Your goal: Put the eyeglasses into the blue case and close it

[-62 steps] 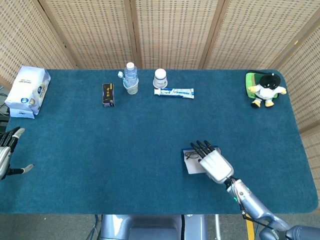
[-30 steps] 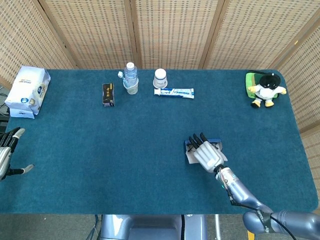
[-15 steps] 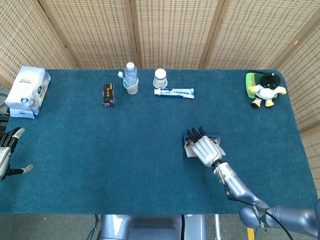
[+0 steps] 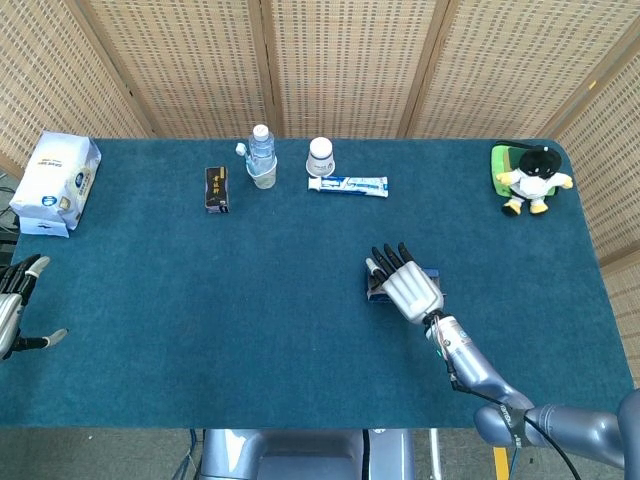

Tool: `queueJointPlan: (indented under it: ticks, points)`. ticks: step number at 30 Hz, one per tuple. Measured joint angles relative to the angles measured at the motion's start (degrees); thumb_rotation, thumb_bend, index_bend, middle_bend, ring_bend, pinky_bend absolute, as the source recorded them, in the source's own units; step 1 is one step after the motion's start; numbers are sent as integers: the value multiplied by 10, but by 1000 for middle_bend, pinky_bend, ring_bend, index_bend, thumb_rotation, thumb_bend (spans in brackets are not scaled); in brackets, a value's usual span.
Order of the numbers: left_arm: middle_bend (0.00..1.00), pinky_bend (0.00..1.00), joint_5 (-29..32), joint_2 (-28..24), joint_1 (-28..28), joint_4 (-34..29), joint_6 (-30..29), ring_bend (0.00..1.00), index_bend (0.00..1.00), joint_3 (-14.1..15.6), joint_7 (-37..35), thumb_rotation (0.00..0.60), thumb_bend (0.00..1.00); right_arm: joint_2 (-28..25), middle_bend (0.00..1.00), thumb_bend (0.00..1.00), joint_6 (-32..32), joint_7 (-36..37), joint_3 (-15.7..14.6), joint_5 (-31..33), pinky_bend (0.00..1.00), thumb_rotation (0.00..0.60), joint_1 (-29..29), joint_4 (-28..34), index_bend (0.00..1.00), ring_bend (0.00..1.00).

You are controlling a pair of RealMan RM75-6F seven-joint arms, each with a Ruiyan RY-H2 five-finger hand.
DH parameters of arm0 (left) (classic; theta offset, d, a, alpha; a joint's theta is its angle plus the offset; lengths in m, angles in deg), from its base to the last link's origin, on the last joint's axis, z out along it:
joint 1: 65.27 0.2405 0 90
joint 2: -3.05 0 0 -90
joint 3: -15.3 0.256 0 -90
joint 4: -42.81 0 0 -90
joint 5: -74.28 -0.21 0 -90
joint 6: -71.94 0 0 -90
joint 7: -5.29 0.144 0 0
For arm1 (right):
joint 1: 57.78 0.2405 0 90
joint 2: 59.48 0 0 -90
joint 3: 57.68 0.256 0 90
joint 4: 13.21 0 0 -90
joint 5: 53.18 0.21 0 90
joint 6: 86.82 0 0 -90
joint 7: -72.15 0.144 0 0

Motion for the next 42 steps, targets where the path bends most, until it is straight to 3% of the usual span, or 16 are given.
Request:
queueJointPlan:
  ticks: [42]
  points:
    - [0, 0, 2, -2, -2, 2, 4, 0, 0, -1, -6, 600, 0, 100, 0, 337, 30, 12, 36, 79, 129, 600, 46, -158, 40, 0]
